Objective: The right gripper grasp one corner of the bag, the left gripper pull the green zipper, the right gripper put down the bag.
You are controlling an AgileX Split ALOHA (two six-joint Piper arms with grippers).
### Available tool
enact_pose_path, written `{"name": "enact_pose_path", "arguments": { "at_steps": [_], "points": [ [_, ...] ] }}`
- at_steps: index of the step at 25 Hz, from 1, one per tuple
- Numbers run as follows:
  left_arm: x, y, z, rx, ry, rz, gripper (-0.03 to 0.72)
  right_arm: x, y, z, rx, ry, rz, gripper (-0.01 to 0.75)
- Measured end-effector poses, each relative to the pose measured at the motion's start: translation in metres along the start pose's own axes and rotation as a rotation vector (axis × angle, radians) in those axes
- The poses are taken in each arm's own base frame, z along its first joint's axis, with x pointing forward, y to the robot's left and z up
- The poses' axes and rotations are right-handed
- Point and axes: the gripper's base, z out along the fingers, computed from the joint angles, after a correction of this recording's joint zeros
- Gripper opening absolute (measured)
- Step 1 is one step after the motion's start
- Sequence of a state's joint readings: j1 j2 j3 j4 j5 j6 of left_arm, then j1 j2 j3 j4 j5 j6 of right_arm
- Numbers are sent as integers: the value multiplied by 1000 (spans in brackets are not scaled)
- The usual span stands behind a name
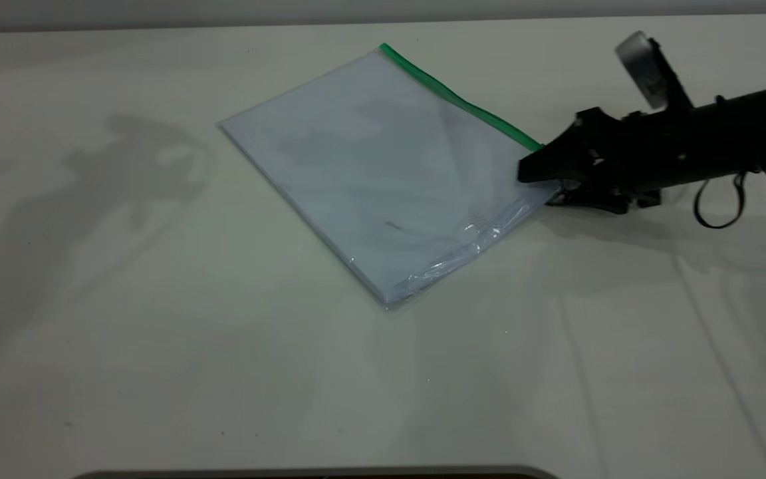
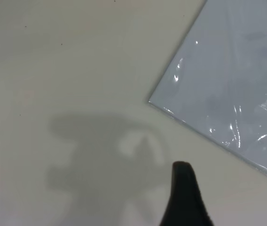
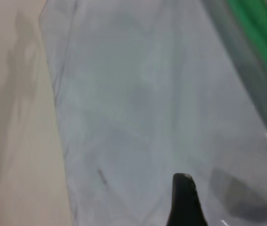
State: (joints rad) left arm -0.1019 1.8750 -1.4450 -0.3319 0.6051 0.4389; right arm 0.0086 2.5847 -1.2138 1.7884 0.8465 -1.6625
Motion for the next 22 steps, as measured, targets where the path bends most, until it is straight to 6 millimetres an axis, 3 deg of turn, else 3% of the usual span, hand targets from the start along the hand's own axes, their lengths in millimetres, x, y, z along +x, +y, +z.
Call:
{"name": "enact_pose_path", "arguments": {
  "at_steps": [5,11,16,22],
  "points": [
    [0,0,0,-1,-2,0,588,0,5,8,21,15,-30,455],
    [1,1,6,2,11,28,588,-10,8,9,-1,-3,-59,54],
    [8,4,25,15,58,119,588,-29,20,11,-71,64,-177,34],
    [13,7,40,26,86,214,588,-55,44,6,-170,335,-363,34]
  ]
}}
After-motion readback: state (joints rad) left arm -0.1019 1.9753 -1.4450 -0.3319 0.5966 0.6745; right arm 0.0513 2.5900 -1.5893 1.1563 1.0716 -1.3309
